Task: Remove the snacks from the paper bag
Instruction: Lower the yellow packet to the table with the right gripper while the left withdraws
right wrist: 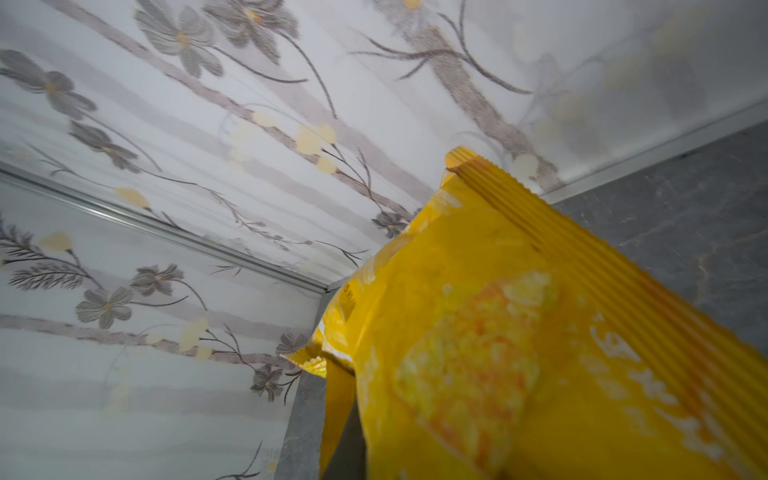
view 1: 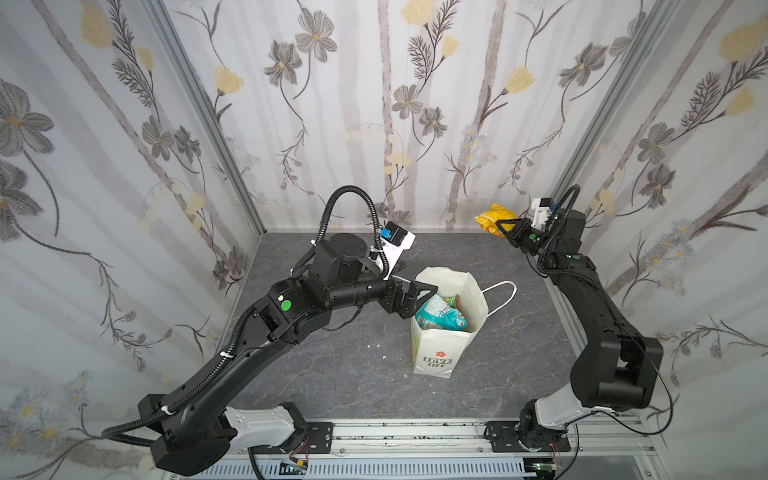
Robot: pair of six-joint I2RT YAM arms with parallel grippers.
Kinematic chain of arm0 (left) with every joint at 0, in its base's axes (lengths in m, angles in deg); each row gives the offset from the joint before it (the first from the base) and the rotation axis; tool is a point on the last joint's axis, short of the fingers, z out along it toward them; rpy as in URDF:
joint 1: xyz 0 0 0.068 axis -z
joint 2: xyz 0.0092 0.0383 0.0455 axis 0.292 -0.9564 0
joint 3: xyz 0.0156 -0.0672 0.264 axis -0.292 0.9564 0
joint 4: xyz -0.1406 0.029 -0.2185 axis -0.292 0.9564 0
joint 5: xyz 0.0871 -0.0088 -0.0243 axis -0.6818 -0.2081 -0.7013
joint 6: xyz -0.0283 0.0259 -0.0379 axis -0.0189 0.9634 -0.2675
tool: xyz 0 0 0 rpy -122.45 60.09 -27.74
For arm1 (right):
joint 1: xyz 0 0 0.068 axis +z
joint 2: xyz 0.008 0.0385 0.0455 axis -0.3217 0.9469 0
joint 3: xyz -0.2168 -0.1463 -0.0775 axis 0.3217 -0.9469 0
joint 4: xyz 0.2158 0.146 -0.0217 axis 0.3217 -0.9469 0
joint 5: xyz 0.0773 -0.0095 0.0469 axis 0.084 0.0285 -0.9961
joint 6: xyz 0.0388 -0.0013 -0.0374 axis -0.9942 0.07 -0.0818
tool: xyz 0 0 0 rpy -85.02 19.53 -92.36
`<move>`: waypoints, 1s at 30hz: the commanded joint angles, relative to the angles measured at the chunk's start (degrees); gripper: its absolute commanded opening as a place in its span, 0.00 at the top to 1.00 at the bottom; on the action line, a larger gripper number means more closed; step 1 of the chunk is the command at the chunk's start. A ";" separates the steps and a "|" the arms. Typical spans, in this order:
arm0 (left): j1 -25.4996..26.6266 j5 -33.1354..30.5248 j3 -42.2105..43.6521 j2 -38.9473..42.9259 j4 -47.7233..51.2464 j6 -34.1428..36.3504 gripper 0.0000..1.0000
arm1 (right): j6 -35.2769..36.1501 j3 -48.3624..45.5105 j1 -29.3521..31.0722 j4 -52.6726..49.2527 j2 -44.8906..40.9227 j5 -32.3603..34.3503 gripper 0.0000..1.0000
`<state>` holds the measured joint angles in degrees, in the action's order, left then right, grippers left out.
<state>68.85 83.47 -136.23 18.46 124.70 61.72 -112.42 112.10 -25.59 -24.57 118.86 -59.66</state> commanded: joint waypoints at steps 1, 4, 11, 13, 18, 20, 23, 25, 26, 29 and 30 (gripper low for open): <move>1.11 -1.11 0.42 -0.14 2.67 1.61 0.00 | 3.17 1.57 -0.61 -2.21 5.55 3.17 0.98; 1.76 -3.18 0.52 -0.22 3.56 1.77 0.00 | 4.63 5.09 -0.82 -6.21 11.95 4.42 0.98; 2.27 -3.93 0.95 -0.45 2.95 1.61 0.00 | 8.75 11.75 -0.73 -13.02 23.29 7.28 0.97; 2.36 -3.98 0.78 -0.86 2.75 1.65 0.00 | 9.51 12.32 -0.73 -13.89 25.12 7.68 0.97; 2.57 -4.34 -0.01 -1.46 2.70 1.88 0.00 | 10.26 12.77 -0.64 -15.01 27.98 6.38 0.92; 2.55 -4.35 -0.25 -2.55 2.51 1.90 0.00 | 10.39 12.96 -0.56 -15.76 28.77 6.66 0.89; 2.86 -4.50 -0.54 -3.04 2.41 1.83 0.00 | 10.61 12.88 -0.55 -17.17 28.96 9.31 0.78; 2.96 -4.61 -0.64 -3.08 2.40 1.75 0.00 | 10.70 12.55 -0.55 -17.87 28.61 11.46 0.70; 2.97 -4.73 -0.63 -3.05 2.49 1.83 0.00 | 10.70 12.24 -0.55 -18.18 28.27 12.36 0.65; 2.92 -5.31 -0.71 -3.03 2.62 2.27 0.00 | 11.09 11.23 -0.45 -19.21 26.80 15.67 0.48; 3.14 -5.46 -0.72 -2.98 2.62 2.26 0.00 | 11.36 11.04 -0.42 -19.60 26.18 17.14 0.43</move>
<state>71.87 78.66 -136.44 15.38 127.92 63.06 -102.19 123.56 -26.21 -43.57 146.64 -47.40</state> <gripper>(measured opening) 0.996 0.536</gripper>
